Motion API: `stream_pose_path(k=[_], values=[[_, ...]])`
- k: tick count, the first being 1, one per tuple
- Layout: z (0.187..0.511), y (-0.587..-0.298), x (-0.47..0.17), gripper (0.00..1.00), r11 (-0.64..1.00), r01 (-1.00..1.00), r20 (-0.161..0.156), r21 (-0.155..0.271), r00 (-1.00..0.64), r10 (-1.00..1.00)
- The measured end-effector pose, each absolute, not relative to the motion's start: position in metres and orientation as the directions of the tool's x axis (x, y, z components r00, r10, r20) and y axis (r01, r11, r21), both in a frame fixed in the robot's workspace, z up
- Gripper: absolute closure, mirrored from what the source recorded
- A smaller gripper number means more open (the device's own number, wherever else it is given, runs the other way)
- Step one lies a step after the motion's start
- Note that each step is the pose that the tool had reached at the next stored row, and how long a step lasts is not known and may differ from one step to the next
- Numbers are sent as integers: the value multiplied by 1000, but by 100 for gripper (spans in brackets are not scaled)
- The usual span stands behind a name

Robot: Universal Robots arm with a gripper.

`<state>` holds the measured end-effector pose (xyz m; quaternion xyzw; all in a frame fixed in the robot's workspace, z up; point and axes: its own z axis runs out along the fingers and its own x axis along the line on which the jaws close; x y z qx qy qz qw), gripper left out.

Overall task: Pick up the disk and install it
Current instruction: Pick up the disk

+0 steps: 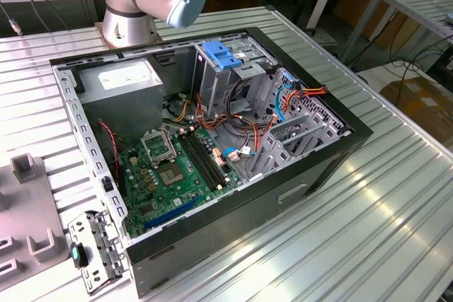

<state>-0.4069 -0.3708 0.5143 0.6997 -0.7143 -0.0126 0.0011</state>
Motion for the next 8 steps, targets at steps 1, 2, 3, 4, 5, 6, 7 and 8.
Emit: stream_pose_path(k=[1, 2, 3, 4, 5, 6, 7, 8], values=[[514, -372, -406, 63, 20, -1000, -16, 19, -21, -1000], [514, -374, -405, 63, 20, -1000, -16, 20, -21, -1000], [514, -375, -404, 63, 20, -1000, -16, 19, -21, -1000], [514, -376, -404, 63, 20, -1000, -16, 20, -21, -1000], [514, -376, -403, 63, 20, -1000, -16, 20, -21, -1000], [514, -378, -401, 63, 20, -1000, -16, 19, -21, -1000], [514, -379, -399, 63, 20, -1000, -16, 20, -21, -1000], [514, -379, -397, 63, 20, -1000, -16, 20, -21, -1000]])
